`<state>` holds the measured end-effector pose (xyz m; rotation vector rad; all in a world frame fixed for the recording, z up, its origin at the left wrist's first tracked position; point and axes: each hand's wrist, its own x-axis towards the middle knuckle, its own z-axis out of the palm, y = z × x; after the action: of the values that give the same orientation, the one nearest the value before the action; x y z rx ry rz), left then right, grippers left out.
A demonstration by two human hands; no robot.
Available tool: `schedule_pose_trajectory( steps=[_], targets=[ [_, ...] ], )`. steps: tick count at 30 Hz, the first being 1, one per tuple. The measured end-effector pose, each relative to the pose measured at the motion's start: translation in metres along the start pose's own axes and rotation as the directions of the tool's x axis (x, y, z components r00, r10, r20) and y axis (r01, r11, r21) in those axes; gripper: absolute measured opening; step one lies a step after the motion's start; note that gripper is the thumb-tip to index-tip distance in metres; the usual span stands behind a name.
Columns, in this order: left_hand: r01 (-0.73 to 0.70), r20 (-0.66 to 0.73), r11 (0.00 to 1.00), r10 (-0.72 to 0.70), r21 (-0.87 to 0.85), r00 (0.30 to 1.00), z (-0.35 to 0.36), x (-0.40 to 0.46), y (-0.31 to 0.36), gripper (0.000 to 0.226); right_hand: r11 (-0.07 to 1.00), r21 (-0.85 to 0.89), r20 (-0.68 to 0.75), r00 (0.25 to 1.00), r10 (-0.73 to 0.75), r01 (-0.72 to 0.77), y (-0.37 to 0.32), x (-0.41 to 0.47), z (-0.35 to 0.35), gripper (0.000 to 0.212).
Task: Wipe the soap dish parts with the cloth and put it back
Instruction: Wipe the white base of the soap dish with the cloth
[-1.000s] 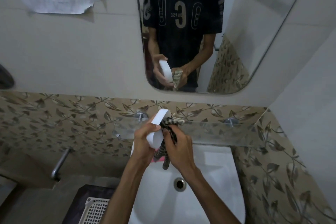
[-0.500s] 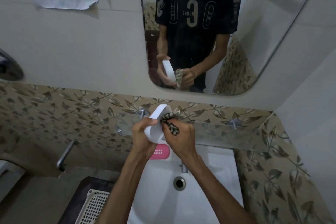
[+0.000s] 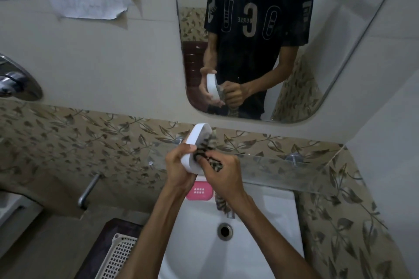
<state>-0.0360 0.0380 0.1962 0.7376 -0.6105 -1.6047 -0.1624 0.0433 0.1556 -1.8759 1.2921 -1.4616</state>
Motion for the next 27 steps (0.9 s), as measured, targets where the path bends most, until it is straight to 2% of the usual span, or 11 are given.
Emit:
schedule_pose_trajectory(
  steps=[2, 5, 7, 9, 12, 15, 17, 20, 23, 25, 27],
  targets=[
    [-0.019, -0.029, 1.000, 0.018, -0.014, 0.999, 0.002, 0.001, -0.003, 0.073, 0.998, 0.029, -0.037, 0.998, 0.060, -0.059, -0.003, -0.006, 0.003, 0.016],
    [-0.047, -0.034, 0.999, 0.046, -0.025, 0.998, 0.001, 0.000, -0.007, 0.062, 0.962, 0.176, 0.048, 0.978, 0.203, -0.209, -0.019, -0.025, 0.014, 0.025],
    [-0.060, -0.061, 0.998, 0.058, -0.029, 0.996, 0.000, 0.001, -0.010, 0.065, 0.939, 0.212, 0.086, 0.963, 0.257, -0.270, -0.019, -0.022, 0.008, 0.025],
    [-0.071, -0.062, 0.997, 0.069, -0.019, 0.996, 0.001, 0.002, -0.012, 0.074, 0.948, 0.175, 0.086, 0.963, 0.255, -0.266, -0.017, -0.015, 0.002, 0.022],
    [-0.120, -0.067, 0.991, 0.124, 0.066, 0.990, 0.006, 0.006, -0.016, 0.073, 0.935, 0.197, 0.065, 0.956, 0.287, -0.294, -0.028, -0.020, 0.006, 0.031],
    [-0.208, -0.092, 0.947, 0.237, 0.246, 0.967, 0.006, 0.005, -0.016, 0.067, 0.868, 0.322, 0.123, 0.926, 0.357, -0.377, -0.037, -0.023, 0.007, 0.047],
    [-0.242, -0.074, 0.915, 0.279, 0.321, 0.957, 0.006, 0.005, -0.016, 0.066, 0.862, 0.338, 0.188, 0.925, 0.331, -0.377, -0.037, -0.020, 0.002, 0.038],
    [-0.267, -0.034, 0.909, 0.292, 0.320, 0.956, 0.009, 0.004, -0.014, 0.063, 0.904, 0.295, 0.198, 0.945, 0.259, -0.310, -0.034, -0.019, -0.003, 0.026],
    [-0.133, -0.071, 0.966, 0.152, 0.223, 0.986, 0.009, 0.000, -0.012, 0.065, 0.958, 0.225, 0.141, 0.979, 0.147, -0.177, -0.027, -0.017, -0.005, 0.024],
    [-0.015, -0.099, 0.964, 0.042, 0.264, 0.994, 0.006, -0.003, -0.006, 0.069, 0.991, 0.134, 0.138, 0.990, -0.012, -0.007, -0.021, -0.013, -0.009, 0.020],
    [0.108, -0.082, 0.960, -0.089, 0.257, 0.993, 0.003, -0.006, 0.003, 0.073, 0.973, -0.023, 0.164, 0.961, -0.221, 0.228, -0.015, -0.008, -0.017, 0.017]
  ],
)
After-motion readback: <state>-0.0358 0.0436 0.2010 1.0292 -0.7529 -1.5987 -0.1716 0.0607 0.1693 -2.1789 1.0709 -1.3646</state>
